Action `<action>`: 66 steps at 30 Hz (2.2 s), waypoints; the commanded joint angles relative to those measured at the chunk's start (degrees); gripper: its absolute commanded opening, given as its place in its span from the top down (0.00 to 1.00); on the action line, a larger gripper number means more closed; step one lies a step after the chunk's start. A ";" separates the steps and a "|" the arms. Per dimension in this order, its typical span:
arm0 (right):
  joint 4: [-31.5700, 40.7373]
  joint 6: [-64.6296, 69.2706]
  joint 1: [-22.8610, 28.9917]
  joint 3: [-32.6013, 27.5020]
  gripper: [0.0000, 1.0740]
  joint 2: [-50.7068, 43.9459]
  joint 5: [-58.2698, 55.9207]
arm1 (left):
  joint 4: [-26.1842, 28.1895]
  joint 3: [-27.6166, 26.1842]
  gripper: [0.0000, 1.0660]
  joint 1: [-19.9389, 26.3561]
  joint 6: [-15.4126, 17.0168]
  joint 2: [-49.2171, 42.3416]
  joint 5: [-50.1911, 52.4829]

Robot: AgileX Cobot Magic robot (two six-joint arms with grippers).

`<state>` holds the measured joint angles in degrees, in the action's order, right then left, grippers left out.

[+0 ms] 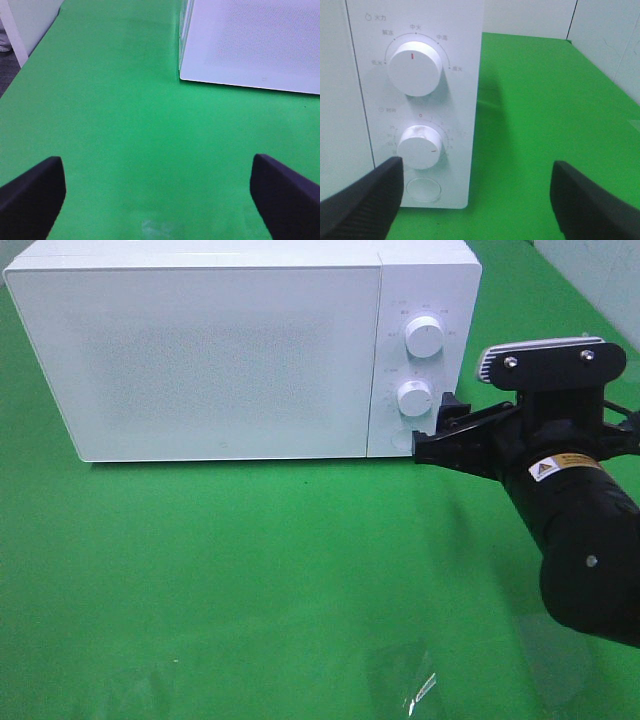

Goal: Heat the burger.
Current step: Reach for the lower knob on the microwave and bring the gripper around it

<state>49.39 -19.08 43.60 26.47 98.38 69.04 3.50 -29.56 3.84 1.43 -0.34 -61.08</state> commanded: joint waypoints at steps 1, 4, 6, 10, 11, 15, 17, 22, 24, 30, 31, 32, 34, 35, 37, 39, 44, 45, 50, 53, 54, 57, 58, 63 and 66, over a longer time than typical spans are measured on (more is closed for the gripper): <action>-0.06 -0.97 0.17 2.06 0.27 1.32 -0.11 | 0.11 -0.06 0.14 0.06 -0.17 -0.80 -0.23; 0.00 -0.63 0.17 4.81 0.27 4.07 -0.40 | 0.11 -0.06 0.14 0.06 -0.17 -0.80 -0.23; 0.00 -0.57 0.17 5.96 0.27 5.16 -0.29 | 0.11 -0.06 0.14 0.06 -0.17 -0.80 -0.23; 0.00 -0.34 0.17 8.08 0.27 7.16 0.17 | 0.11 -0.06 0.14 0.06 -0.17 -0.80 -0.23; 0.00 -0.34 0.00 9.05 0.27 8.31 0.57 | 0.11 -0.06 0.14 0.06 -0.17 -0.80 -0.23; 0.00 -0.34 -0.40 10.77 0.28 10.31 0.69 | 0.11 -0.06 0.14 0.06 -0.17 -0.80 -0.23; -0.06 -0.34 -1.03 11.80 0.28 11.46 0.57 | 0.11 -0.06 0.14 0.06 -0.17 -0.80 -0.23; 0.00 -0.34 -1.60 15.24 0.29 14.78 -0.34 | 0.11 -0.06 0.14 0.06 -0.17 -0.80 -0.23; -0.06 -0.29 -2.06 16.39 0.29 16.04 -0.52 | 0.11 -0.06 0.14 0.06 -0.17 -0.80 -0.23; 0.11 0.57 -2.46 19.02 0.29 18.45 -0.63 | 0.11 -0.06 0.14 0.06 -0.17 -0.80 -0.23; 0.11 0.57 -2.46 19.02 0.29 18.45 -0.63 | 0.11 -0.06 0.14 0.06 -0.17 -0.80 -0.23; 0.11 1.09 -3.15 20.28 0.29 19.54 -0.74 | 0.11 -0.06 0.14 0.06 -0.17 -0.80 -0.23; 0.06 1.15 -3.50 20.74 0.29 19.88 -0.74 | 0.11 -0.06 0.14 0.06 -0.17 -0.80 -0.23; 0.11 1.15 -3.61 21.54 0.29 20.57 -0.92 | 0.11 -0.06 0.14 0.06 -0.17 -0.80 -0.23; 0.06 1.15 -4.13 22.17 0.29 21.03 -1.09 | 0.11 -0.06 0.14 0.06 -0.17 -0.80 -0.23; -0.06 1.15 -4.24 22.80 0.29 21.20 -1.89 | 0.11 -0.06 0.14 0.06 -0.17 -0.80 -0.23; -0.34 1.15 -4.98 24.18 0.29 22.17 -2.41 | 0.11 -0.06 0.14 0.06 -0.17 -0.80 -0.23; -0.34 1.15 -4.98 24.18 0.29 22.17 -2.41 | 0.11 -0.06 0.14 0.06 -0.17 -0.80 -0.23; -0.52 1.20 -4.98 24.98 0.29 23.49 -3.04 | 0.11 -0.06 0.14 0.06 -0.17 -0.80 -0.23; -0.52 1.15 -4.98 24.98 0.29 23.49 -2.01 | 0.11 -0.06 0.14 0.06 -0.17 -0.80 -0.23; -0.52 1.15 -4.98 24.98 0.29 23.49 -2.01 | 0.11 -0.06 0.14 0.06 -0.17 -0.80 -0.23; -0.52 0.63 -4.98 24.98 0.29 23.09 -1.72 | 0.11 -0.06 0.14 0.06 -0.17 -0.80 -0.23; -0.52 0.52 -4.93 24.98 0.29 22.57 -1.72 | 0.11 -0.06 0.14 0.06 -0.17 -0.80 -0.23; -0.52 0.00 -4.76 24.98 0.29 21.37 -0.92 | 0.11 -0.06 0.14 0.06 -0.17 -0.80 -0.23; -0.63 -0.57 -4.76 24.98 0.29 21.37 -0.80 | 0.11 -0.06 0.14 0.06 -0.17 -0.80 -0.23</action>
<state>49.16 -19.14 39.48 50.36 120.66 65.09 3.50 -29.56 3.84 1.43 -0.34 -61.08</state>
